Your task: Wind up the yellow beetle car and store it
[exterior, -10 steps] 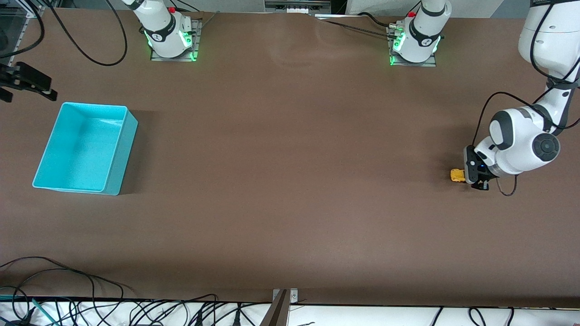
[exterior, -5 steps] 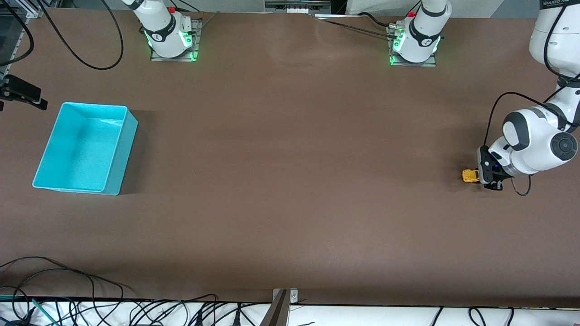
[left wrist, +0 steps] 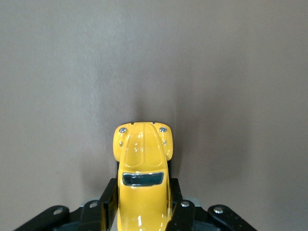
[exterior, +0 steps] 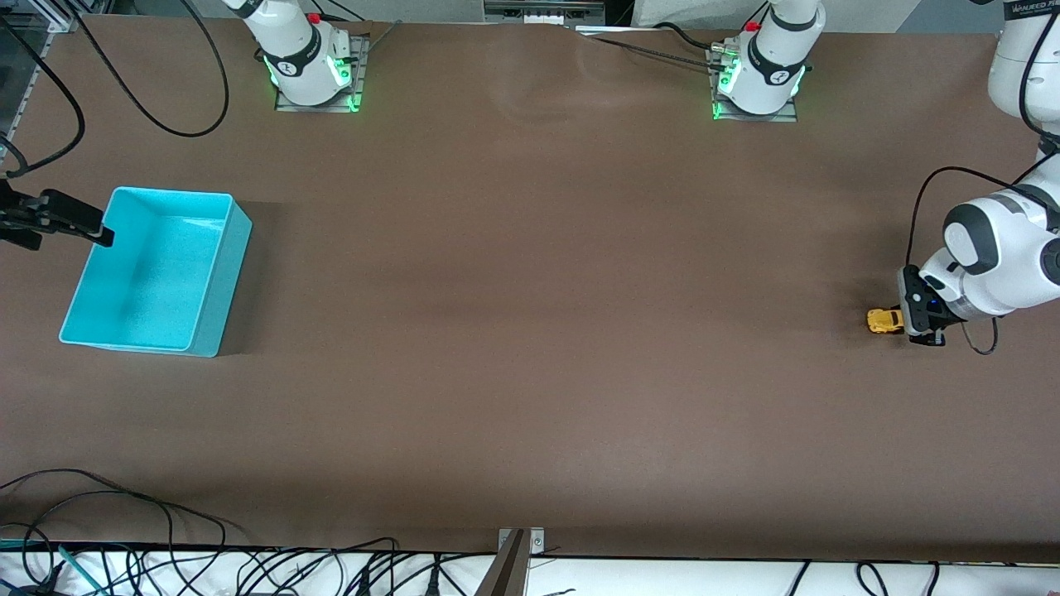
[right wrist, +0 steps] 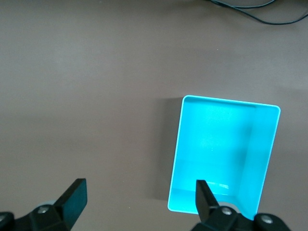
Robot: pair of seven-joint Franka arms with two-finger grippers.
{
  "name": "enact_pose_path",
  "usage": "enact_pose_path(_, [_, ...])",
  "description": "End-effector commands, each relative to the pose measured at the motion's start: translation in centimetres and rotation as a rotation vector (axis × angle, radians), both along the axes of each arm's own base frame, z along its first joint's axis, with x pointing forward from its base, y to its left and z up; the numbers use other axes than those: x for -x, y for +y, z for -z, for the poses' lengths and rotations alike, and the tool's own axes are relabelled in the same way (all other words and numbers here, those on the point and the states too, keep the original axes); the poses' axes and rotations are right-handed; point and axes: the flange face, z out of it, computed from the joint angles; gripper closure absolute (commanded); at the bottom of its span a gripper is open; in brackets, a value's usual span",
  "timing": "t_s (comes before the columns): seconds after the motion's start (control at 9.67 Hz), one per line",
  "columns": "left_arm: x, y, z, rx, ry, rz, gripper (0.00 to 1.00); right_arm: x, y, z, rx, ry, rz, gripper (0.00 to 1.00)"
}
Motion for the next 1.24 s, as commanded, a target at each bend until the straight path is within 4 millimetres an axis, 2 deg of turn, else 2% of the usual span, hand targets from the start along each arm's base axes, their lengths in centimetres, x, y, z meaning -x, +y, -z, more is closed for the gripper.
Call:
enact_pose_path(0.0, [1.2,2.8,2.4,0.016,0.058,0.03,0.86,0.4,0.9,0.5,-0.01,0.006,-0.012,0.0])
enact_pose_path(0.21, [1.3,4.7,3.2,0.024,0.067,0.049,0.86,0.6,0.8,1.9,-0.009,0.035,-0.011,0.0])
enact_pose_path(0.62, [2.5,7.2,3.0,0.025,0.061,0.004,0.86,0.4,0.9,1.9,-0.01,0.023,-0.013,0.0])
enact_pose_path(0.93, [2.5,7.3,3.0,0.025,0.061,0.003,0.83,0.3,1.0,1.8,-0.01,0.02,-0.014,0.0])
enact_pose_path(1.03, [2.6,7.2,2.9,0.034,0.074,-0.001,0.78,0.3,0.9,1.8,-0.01,0.02,-0.013,0.0])
enact_pose_path(1.14, [1.7,6.0,2.0,0.055,0.09,0.016,0.01,0.3,0.9,1.8,-0.01,0.02,-0.013,0.0])
